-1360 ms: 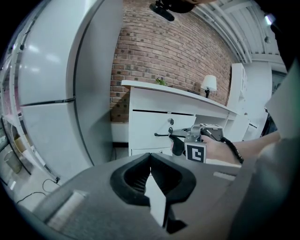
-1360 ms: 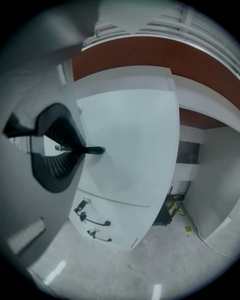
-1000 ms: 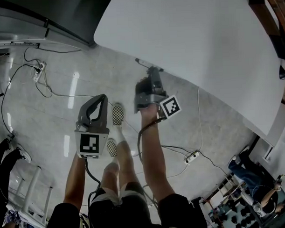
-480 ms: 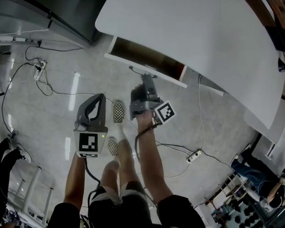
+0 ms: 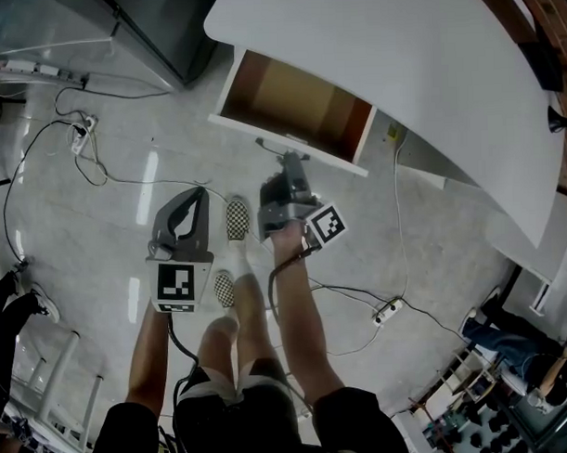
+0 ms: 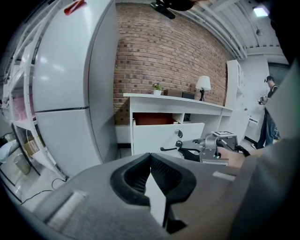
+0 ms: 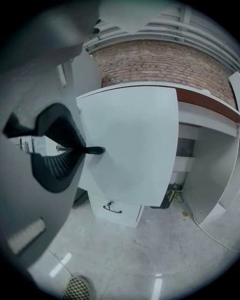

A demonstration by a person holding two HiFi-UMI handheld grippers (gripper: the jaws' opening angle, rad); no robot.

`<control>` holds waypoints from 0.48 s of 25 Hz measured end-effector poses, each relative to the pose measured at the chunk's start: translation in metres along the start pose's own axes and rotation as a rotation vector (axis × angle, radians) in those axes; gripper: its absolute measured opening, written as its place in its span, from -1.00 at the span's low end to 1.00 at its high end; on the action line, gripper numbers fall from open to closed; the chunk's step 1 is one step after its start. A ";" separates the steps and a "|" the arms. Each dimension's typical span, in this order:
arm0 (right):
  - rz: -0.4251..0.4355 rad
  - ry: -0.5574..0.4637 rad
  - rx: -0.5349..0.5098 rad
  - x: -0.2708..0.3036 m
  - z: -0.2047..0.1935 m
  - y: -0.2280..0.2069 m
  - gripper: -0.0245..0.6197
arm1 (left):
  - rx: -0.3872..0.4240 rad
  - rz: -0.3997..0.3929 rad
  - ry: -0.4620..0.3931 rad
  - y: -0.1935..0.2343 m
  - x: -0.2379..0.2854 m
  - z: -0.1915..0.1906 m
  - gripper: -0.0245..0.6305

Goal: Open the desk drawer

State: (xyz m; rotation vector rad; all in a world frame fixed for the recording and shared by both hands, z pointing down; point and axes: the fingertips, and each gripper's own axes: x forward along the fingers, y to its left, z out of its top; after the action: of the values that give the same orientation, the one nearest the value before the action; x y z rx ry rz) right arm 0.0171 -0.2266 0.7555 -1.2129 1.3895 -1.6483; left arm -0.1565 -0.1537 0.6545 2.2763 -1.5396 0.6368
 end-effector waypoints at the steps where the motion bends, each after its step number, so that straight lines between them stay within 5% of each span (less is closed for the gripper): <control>1: -0.001 0.000 0.001 -0.004 -0.002 -0.001 -0.84 | -0.001 0.003 -0.004 -0.001 -0.004 -0.002 -0.89; 12: -0.018 0.009 0.013 -0.045 -0.028 -0.011 -0.84 | 0.002 0.011 -0.015 -0.013 -0.033 -0.015 -0.89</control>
State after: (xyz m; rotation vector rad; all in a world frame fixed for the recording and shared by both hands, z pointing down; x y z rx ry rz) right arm 0.0081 -0.1729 0.7554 -1.2151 1.3752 -1.6746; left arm -0.1578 -0.1156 0.6496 2.2806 -1.5600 0.6256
